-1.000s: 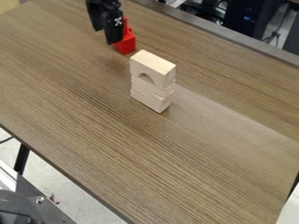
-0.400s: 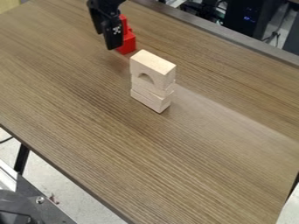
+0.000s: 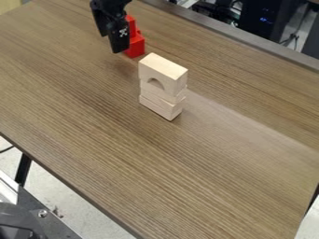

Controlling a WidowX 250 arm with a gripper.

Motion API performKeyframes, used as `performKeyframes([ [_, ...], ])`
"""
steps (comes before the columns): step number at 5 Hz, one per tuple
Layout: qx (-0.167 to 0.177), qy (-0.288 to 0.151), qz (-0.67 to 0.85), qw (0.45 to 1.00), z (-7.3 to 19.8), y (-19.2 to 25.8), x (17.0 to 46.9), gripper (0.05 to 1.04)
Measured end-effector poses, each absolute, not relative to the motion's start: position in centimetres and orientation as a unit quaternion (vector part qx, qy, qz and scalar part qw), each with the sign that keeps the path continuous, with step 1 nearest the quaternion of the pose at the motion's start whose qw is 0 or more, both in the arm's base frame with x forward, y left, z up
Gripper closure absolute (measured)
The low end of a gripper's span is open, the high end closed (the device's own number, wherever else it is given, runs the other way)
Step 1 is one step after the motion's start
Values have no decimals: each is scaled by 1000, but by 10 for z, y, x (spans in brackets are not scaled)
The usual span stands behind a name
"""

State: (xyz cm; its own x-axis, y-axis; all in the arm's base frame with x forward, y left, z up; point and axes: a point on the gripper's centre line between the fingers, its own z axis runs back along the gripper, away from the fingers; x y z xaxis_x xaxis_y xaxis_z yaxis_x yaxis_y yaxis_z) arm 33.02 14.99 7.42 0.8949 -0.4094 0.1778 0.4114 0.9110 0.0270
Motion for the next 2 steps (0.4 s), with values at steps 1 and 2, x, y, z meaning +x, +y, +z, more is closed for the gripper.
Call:
performKeyframes([
  [1, -3, -91, -207, 974, 67, 152, 333, 83],
  [2, -5, -88, -204, 975, 62, 152, 334, 83],
])
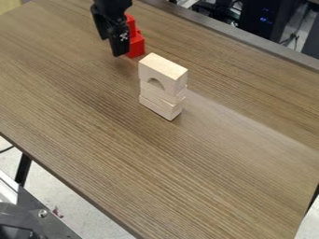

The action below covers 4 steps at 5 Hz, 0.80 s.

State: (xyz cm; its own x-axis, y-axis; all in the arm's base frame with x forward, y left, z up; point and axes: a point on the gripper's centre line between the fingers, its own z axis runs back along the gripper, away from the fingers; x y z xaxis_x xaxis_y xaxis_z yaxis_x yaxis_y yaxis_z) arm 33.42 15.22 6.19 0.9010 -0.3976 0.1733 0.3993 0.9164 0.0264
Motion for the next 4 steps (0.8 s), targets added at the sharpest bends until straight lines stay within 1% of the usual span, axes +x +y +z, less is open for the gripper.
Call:
performKeyframes([
  [2, -4, -92, -202, 975, 67, 153, 341, 83],
  [3, -7, -89, -202, 975, 63, 153, 343, 84],
  [4, -6, -93, -200, 975, 66, 155, 344, 83],
])
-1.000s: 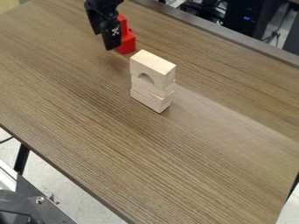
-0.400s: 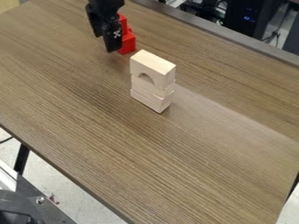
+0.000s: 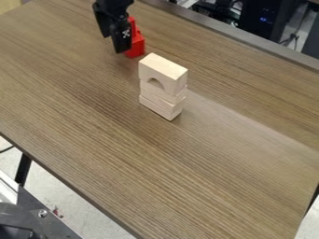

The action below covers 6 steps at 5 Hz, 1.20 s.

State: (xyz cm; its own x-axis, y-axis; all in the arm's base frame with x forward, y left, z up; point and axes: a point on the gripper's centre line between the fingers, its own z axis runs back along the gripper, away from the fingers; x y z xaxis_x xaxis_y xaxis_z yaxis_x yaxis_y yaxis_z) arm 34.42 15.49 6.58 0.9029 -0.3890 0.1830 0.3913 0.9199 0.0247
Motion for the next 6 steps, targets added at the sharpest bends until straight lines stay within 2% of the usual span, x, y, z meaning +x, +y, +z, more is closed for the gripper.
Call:
performKeyframes([
  [6, -6, -95, -200, 975, 62, 149, 358, 84],
])
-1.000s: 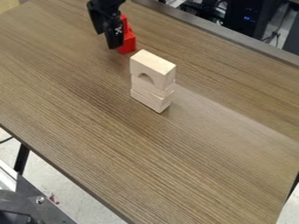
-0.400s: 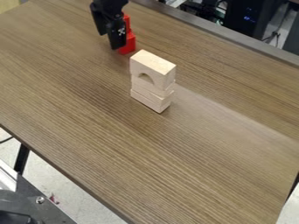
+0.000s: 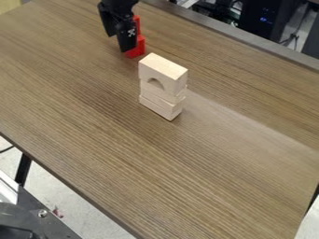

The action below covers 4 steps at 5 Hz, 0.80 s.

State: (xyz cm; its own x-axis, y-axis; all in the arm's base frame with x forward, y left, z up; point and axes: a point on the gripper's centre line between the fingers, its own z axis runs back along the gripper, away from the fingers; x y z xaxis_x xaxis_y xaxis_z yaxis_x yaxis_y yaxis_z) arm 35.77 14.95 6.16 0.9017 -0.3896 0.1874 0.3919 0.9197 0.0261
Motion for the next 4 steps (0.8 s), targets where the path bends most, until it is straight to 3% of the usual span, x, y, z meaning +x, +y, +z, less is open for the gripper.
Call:
performKeyframes([
  [4, -14, -92, -189, 978, 61, 151, 355, 84],
])
